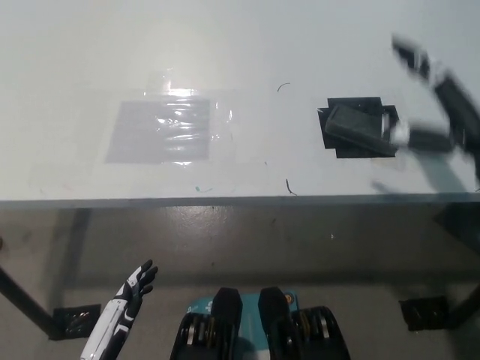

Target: A whiteboard eraser is kept on the black marked spot on the table infront of the robot and the robot uses its right hand to swipe it back and forth on the table twice to clean it

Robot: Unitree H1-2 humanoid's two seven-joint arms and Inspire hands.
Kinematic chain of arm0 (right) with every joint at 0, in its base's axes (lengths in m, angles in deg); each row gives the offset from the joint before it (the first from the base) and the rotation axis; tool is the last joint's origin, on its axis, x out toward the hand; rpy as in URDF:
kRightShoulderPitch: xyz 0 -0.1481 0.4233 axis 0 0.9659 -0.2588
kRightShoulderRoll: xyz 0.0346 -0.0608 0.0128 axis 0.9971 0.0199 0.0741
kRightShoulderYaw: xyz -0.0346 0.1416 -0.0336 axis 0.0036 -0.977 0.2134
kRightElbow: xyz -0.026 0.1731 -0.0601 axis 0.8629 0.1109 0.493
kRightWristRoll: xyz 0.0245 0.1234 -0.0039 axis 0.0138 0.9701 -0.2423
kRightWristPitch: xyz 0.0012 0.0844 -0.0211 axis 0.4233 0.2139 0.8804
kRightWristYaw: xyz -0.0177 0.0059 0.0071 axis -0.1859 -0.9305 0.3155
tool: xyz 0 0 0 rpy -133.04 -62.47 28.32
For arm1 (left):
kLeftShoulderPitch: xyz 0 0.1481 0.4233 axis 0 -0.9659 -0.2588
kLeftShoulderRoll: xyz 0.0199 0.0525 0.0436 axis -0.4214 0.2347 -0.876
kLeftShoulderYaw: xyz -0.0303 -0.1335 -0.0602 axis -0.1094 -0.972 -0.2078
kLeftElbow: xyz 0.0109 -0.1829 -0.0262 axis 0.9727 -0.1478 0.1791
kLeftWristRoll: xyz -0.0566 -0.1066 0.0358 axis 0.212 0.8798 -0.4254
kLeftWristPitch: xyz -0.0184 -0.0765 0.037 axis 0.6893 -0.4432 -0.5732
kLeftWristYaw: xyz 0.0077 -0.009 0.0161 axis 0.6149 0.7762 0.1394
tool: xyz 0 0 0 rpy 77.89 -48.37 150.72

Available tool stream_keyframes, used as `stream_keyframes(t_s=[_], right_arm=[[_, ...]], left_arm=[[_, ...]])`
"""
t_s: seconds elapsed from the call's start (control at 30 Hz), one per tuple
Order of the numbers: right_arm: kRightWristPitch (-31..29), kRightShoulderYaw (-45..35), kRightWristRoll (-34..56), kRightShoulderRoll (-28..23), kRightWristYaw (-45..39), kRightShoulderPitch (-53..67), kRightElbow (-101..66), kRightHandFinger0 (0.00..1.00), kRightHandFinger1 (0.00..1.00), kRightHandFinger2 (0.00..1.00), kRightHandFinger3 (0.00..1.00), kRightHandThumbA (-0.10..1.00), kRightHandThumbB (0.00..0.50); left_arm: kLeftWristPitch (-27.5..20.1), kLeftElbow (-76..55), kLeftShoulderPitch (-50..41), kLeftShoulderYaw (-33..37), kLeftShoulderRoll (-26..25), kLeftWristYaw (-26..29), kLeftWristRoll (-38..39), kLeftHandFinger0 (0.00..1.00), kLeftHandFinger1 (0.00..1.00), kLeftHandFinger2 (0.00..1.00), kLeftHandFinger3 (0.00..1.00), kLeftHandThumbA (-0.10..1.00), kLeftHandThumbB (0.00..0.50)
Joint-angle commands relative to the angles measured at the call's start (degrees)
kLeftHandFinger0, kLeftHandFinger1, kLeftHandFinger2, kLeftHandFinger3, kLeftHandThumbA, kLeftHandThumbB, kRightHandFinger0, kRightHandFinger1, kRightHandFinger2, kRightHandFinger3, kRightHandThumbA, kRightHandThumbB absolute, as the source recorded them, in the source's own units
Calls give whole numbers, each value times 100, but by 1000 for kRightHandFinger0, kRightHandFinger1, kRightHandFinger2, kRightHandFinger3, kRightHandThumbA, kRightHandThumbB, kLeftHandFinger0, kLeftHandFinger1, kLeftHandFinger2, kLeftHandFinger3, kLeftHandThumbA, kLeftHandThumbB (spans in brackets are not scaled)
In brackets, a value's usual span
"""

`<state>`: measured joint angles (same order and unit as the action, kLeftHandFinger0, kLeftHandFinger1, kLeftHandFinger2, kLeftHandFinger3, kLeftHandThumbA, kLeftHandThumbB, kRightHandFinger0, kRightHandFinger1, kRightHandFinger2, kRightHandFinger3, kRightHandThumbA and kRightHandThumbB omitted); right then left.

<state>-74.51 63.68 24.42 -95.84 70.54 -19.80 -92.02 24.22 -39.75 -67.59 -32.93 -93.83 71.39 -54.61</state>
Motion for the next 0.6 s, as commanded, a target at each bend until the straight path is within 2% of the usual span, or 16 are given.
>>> stream_keyframes(t_s=[0.0, 0.07, 0.1, 0.13, 0.17, 0.2, 0.23, 0.27, 0.37, 0.5, 0.57], right_arm=[[-3145, -960, 2153, 1654, 732, 2946, -4150, 1000, 1000, 1000, 1000, 1000, 315], [-3145, -478, 1289, 1535, 1200, 3144, -3887, 1000, 1000, 1000, 1000, 1000, 222], [-3145, -167, 921, 1602, 1365, 3201, -3526, 1000, 1000, 1000, 1000, 1000, 236], [-3145, 50, 906, 1615, 1191, 3069, -2985, 1000, 1000, 1000, 1000, 1000, 207], [-3145, 166, 835, 1640, 1176, 3044, -2683, 1000, 1000, 1000, 1000, 1000, 214], [-3145, 298, 719, 1707, 1171, 3044, -2285, 1000, 1000, 1000, 1000, 1000, 175], [-3145, 372, 657, 1760, 1165, 3045, -2061, 1000, 1000, 1000, 1000, 1000, 159], [-3145, 428, 618, 1860, 1119, 3054, -1756, 1000, 1000, 1000, 1000, 1000, 236], [-3145, 813, -167, 1886, 1689, 2947, -347, 1000, 1000, 1000, 1000, 1000, 231], [-3145, 898, -58, 1974, 1685, 2806, 685, 1000, 1000, 1000, 1000, 1000, 255], [-3145, 801, 0, 1962, 1675, 2658, 1123, 1000, 1000, 1000, 1000, 1000, 289]], left_arm=[[-221, -121, 290, 118, -66, -207, 142, 1000, 1000, 1000, 1000, 1000, 429], [-221, -138, 283, 105, -73, -204, 157, 1000, 1000, 1000, 1000, 1000, 428], [-221, -150, 291, 96, -80, -196, 158, 1000, 1000, 1000, 1000, 1000, 434], [-221, -152, 288, 92, -81, -146, 102, 1000, 1000, 1000, 1000, 1000, 430], [-221, -146, 289, 89, -80, -126, 82, 1000, 1000, 1000, 1000, 1000, 428], [-221, -131, 285, 88, -69, -102, 71, 1000, 1000, 1000, 1000, 1000, 427], [-221, -120, 289, 86, -67, -95, 74, 1000, 1000, 1000, 1000, 1000, 427], [-221, -123, 269, 83, -52, -84, 71, 1000, 1000, 1000, 1000, 1000, 433], [-221, -133, 168, 128, -19, -79, 60, 1000, 1000, 1000, 1000, 1000, 425], [-221, -48, 259, 99, -9, -4, 56, 1000, 1000, 1000, 1000, 1000, 421], [-221, 13, 339, 60, -57, 21, 26, 1000, 1000, 1000, 1000, 1000, 429]])
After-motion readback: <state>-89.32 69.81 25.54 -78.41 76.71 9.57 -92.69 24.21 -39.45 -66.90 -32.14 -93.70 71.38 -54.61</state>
